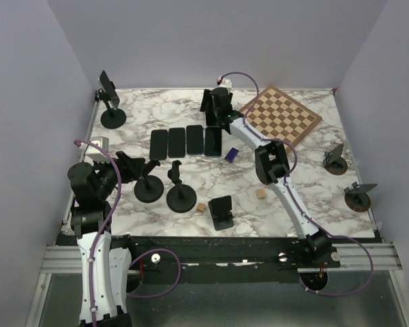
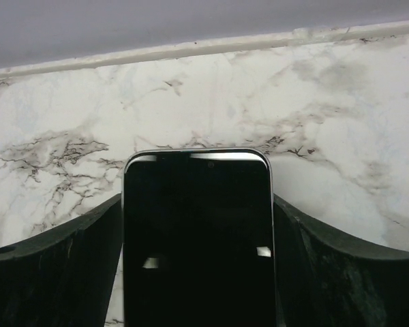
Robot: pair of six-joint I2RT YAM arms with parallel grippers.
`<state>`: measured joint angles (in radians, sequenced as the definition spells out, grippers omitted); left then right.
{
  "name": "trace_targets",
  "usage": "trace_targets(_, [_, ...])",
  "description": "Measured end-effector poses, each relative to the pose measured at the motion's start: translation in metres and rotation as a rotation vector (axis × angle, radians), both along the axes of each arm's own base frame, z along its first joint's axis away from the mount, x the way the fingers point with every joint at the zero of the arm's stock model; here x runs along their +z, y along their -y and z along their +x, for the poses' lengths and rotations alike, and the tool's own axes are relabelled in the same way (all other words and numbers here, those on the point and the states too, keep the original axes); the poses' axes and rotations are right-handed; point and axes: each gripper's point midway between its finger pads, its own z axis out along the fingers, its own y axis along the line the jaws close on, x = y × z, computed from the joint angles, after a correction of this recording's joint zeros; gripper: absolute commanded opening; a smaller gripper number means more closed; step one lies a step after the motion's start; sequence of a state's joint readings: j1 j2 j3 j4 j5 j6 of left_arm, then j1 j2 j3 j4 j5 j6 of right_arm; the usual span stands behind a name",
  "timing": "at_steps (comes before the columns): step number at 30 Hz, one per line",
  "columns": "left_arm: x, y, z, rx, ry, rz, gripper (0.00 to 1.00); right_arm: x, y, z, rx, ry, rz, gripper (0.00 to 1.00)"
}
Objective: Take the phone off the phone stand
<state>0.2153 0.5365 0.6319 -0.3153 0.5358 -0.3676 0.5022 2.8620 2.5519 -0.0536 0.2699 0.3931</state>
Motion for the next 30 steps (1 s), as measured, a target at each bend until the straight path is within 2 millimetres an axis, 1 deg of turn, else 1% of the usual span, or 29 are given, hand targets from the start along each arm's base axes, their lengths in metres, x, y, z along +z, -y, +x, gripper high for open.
trace_targets(2, [0.000,0.000,0.000,0.000,0.000,0.000,0.72,0.001,0.000,0.001,-0.002,0.004,0.002,1.00])
trace_targets(9, [-0.001,-0.001,0.002,0.002,-0.004,-0.002,0.72,0.003,0.000,0.002,-0.002,0.008,0.004,1.00])
trace_targets(14, [0.000,-0.006,0.003,0.022,-0.002,-0.001,0.73,0.004,0.000,-0.002,0.013,-0.012,-0.014,1.00])
trace_targets(16, [0.001,-0.009,0.004,0.031,0.003,0.000,0.74,0.009,-0.001,-0.007,0.035,-0.033,-0.026,1.00])
trace_targets(18, [0.002,-0.011,0.005,0.040,0.009,0.002,0.75,0.023,-0.002,-0.015,0.064,-0.056,-0.035,1.00])
trace_targets(19, [0.002,-0.011,0.005,0.043,0.011,0.001,0.76,0.032,-0.003,-0.020,0.083,-0.068,-0.037,1.00])
trace_targets(21, [0.003,-0.012,0.005,0.047,0.010,-0.006,0.77,0.064,-0.003,-0.033,0.120,-0.078,-0.032,1.00])
trace_targets(23, [0.004,-0.012,0.006,0.054,0.009,-0.018,0.77,0.111,-0.003,-0.048,0.160,-0.063,-0.010,1.00])
trace_targets(25, [0.010,-0.014,0.007,0.077,0.006,-0.036,0.78,0.164,-0.003,-0.068,0.211,-0.031,0.026,1.00])
trace_targets(27, [0.023,-0.019,0.010,0.110,0.011,-0.051,0.78,0.216,0.000,-0.096,0.265,0.002,0.071,1.00])
trace_targets(28, [0.029,-0.020,0.012,0.121,0.015,-0.058,0.78,0.236,0.003,-0.112,0.291,0.013,0.091,1.00])
trace_targets(29, [0.037,-0.023,0.014,0.135,0.019,-0.067,0.78,0.252,0.006,-0.129,0.315,0.022,0.112,1.00])
trace_targets(30, [0.046,-0.024,0.017,0.146,0.024,-0.077,0.78,0.262,0.010,-0.148,0.340,0.022,0.133,1.00])
